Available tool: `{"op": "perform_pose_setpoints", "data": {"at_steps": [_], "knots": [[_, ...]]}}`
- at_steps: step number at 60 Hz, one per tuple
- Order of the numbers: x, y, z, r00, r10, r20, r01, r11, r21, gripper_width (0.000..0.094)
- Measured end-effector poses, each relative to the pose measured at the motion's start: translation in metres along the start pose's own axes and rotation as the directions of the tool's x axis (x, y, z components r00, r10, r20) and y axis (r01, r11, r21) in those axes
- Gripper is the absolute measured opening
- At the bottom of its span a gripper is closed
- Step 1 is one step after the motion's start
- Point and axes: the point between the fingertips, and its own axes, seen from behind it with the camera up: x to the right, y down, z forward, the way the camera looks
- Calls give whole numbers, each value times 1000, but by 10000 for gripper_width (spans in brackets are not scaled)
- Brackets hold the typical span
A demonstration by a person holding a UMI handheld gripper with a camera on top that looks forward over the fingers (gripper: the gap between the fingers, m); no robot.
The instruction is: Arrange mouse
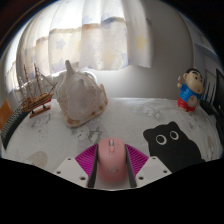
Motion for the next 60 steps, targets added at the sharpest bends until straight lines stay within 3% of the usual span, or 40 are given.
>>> {"op": "perform_pose_setpoints", "data": {"at_steps": [3,8,27,35,47,57,60], "knots": [[10,0,0,999,-1,-48,1,1000,-8,446],[11,-5,-3,999,31,-44,-32,999,-19,405],[79,-104,-71,993,85,-76,-79,994,78,404],[137,-118,-87,989,79,-122,-67,993,97,402],[206,-50,-71,984,85,-155,-85,996,0,402],[215,21,-51,990,78,-119,-87,994,-70,406],[214,38,-47,991,85,-104,-94,991,-93,447]]}}
